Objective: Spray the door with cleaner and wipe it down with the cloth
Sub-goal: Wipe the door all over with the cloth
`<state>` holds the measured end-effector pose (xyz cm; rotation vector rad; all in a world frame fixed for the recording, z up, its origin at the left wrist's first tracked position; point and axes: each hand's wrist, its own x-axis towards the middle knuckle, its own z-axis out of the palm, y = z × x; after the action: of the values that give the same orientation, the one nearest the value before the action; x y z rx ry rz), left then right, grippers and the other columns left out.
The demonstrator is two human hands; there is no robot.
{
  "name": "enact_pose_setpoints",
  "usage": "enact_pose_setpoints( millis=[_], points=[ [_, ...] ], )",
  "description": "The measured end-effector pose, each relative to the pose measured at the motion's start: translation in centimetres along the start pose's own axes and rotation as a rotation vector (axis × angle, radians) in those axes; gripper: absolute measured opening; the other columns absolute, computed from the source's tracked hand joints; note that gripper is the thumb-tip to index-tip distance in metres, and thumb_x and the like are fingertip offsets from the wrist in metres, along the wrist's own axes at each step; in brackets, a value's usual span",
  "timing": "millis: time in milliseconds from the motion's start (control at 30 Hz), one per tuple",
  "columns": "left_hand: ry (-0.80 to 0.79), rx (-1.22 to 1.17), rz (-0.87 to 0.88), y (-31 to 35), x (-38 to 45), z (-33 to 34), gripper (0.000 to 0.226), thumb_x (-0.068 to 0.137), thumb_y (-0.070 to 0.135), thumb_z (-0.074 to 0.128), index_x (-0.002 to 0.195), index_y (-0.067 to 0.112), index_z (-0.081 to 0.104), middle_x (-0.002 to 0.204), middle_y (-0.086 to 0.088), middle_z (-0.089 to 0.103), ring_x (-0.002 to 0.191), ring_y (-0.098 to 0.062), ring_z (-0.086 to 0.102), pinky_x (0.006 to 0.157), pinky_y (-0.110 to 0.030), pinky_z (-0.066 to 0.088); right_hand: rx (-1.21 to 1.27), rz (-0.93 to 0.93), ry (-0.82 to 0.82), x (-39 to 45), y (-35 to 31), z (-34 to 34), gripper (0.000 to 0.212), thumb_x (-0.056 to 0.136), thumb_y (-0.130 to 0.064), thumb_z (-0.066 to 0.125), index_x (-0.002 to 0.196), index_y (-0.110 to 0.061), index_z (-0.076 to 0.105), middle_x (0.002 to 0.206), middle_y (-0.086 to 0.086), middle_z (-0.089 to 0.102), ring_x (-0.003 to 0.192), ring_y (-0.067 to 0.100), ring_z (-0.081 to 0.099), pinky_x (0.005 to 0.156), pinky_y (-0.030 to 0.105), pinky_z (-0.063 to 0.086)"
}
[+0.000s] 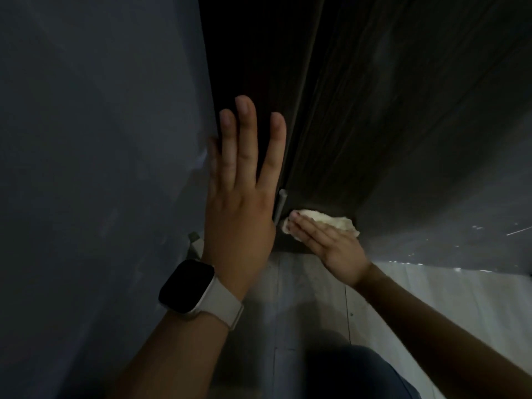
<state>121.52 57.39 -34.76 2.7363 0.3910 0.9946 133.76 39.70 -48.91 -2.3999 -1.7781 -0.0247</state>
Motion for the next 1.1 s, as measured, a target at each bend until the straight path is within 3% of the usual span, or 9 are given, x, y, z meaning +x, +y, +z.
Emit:
enact_pose_setpoints(
  millis=[133,200,267,400,533,633,767,967,1100],
  points=[
    [-0.031,-0.023,0.01,0.1,-0.4,-0.7,0.1,0.084,-0.002,0.065,0.154,0.018,-0.003,0.157,-0.014,-0.015,0.144,-0.019,-0.025,0.12,-0.051,0.021,0.113,0.061,0.014,0.8,-1.8,1.8,0.063,0.098,-0.005,0.029,0.153,-0.02,0.001,0.157,-0.015,-0.009,0.138,0.002,0.02,0.112,0.023,0.026],
    [-0.017,-0.009,0.004,0.2,-0.4,-0.9,0.103,0.082,-0.004,0.068,0.154,0.017,-0.003,0.157,-0.014,-0.014,0.144,-0.02,-0.023,0.121,-0.047,0.016,0.135,0.102,-0.223,0.5,-2.5,3.3,0.061,0.105,-0.016,0.034,0.146,-0.027,-0.01,0.145,-0.025,-0.021,0.137,-0.001,0.015,0.114,0.027,0.026],
    [-0.005,-0.006,0.0,0.3,-0.1,-1.2,0.106,0.081,-0.004,0.071,0.154,0.016,-0.002,0.157,-0.014,-0.013,0.144,-0.019,-0.024,0.121,-0.046,0.015,0.151,0.117,-0.229,0.2,-3.2,3.6,0.067,0.102,-0.017,0.046,0.148,-0.029,-0.001,0.152,-0.018,-0.009,0.143,0.008,0.017,0.116,0.039,0.03],
    [0.001,-0.044,0.002,0.9,0.3,-1.4,0.101,0.084,0.012,0.069,0.155,0.015,-0.002,0.161,-0.01,-0.016,0.146,-0.02,-0.022,0.121,-0.048,0.009,0.034,0.041,-0.035,-1.6,-2.6,0.0,0.074,0.085,0.009,0.046,0.152,-0.017,0.025,0.16,0.002,0.019,0.147,0.02,0.017,0.119,0.037,0.025],
    [-0.038,-0.06,-0.009,2.3,-0.1,-3.1,0.095,0.084,0.018,0.066,0.156,0.017,0.004,0.16,-0.005,-0.019,0.15,-0.023,-0.013,0.119,-0.054,0.005,-0.08,-0.004,0.161,-4.3,-2.0,-10.0,0.064,0.082,0.003,0.03,0.146,-0.006,0.036,0.154,0.01,0.03,0.144,0.023,0.02,0.121,0.029,0.007],
    [-0.024,-0.098,-0.052,4.6,0.0,-5.3,0.088,0.085,0.014,0.065,0.157,0.018,0.014,0.164,-0.007,-0.009,0.151,-0.024,-0.005,0.118,-0.058,0.006,-0.106,0.036,0.255,-6.7,-1.0,-18.1,0.067,0.082,0.004,0.03,0.148,-0.005,0.031,0.158,0.011,0.024,0.148,0.026,0.015,0.121,0.034,0.013],
    [0.018,-0.07,0.173,10.0,1.7,-7.9,0.084,0.084,0.015,0.066,0.155,0.023,0.021,0.165,-0.006,-0.002,0.152,-0.024,0.0,0.117,-0.061,0.014,-0.075,0.179,0.522,-10.4,-0.2,-26.3,0.085,0.067,0.029,0.041,0.146,-0.002,0.036,0.158,0.012,0.024,0.148,0.025,0.018,0.121,0.037,0.017],
    [0.058,-0.002,0.344,18.1,8.8,-11.6,0.086,0.085,0.015,0.068,0.155,0.022,0.019,0.165,-0.006,0.001,0.152,-0.021,0.002,0.12,-0.053,0.012,0.091,0.403,1.048,-14.4,1.5,-36.7,0.072,0.074,0.023,0.035,0.14,-0.004,0.047,0.154,0.006,0.034,0.144,0.017,0.031,0.119,0.036,0.023],
    [0.109,0.072,0.385,21.7,13.8,-13.4,0.093,0.082,0.017,0.073,0.156,0.02,0.017,0.164,-0.007,0.001,0.151,-0.023,0.003,0.12,-0.051,0.011,0.105,0.375,1.25,-14.8,4.1,-43.1,0.075,0.071,0.028,0.033,0.139,-0.001,0.048,0.153,0.01,0.035,0.145,0.02,0.029,0.119,0.046,0.022]
  ],
)
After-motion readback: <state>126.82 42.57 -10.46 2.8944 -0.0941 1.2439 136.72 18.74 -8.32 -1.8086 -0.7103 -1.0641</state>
